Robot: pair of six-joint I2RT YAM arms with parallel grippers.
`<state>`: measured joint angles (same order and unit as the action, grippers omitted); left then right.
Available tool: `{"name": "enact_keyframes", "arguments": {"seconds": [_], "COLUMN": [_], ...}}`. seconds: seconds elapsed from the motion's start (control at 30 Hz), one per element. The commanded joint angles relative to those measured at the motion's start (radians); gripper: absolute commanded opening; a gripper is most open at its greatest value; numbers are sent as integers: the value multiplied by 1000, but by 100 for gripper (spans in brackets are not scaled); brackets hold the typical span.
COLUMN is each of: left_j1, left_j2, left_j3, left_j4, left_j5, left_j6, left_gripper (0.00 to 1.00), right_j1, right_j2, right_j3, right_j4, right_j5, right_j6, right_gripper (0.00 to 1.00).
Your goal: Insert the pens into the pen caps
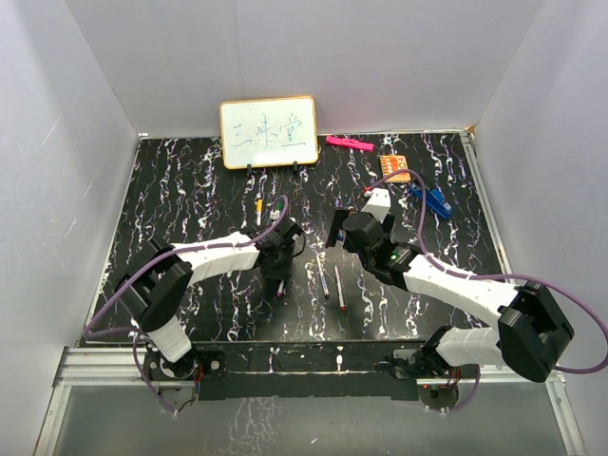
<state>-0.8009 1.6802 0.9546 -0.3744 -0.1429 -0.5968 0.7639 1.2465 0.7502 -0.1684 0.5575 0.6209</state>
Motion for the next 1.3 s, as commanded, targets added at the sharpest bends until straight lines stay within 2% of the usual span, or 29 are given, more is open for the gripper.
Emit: {"name": "enact_keyframes", "arguments": {"seconds": [0.0,0.1,0.27,0.43,0.73,0.97,1.17,1.27], "left_j1": [9,8,8,8,9,8,8,8], "left_j2": [107,130,167,184,-12,-185,-299,-341], "left_j3": [-49,-53,-66,-73,-135,-125,-139,-136], "left_j4": [-70,-63,-62,-81,-77,-166,-180,-189], "left_j5": [-66,-55,-51,-39,-48,-108,-106,-111], "left_j6": [18,17,13,25,24,31,26,22], "left_gripper": [27,24,0,0,0,0,0,0], "right_j1": [-1,-1,-1,-1,0,1,1,1], "right_j2": [3,1,-13,-8,155,271,349,385], "right_j3": [38,42,42,39,154,252,303,320], "right_j4": [44,43,37,39,-75,-132,-160,-171], "right_j5": [11,20,32,2,-29,-26,-28,-29], "right_j6": [36,44,66,84,157,199,214,224], "right_gripper": [98,98,98,95,58,47,43,37]}}
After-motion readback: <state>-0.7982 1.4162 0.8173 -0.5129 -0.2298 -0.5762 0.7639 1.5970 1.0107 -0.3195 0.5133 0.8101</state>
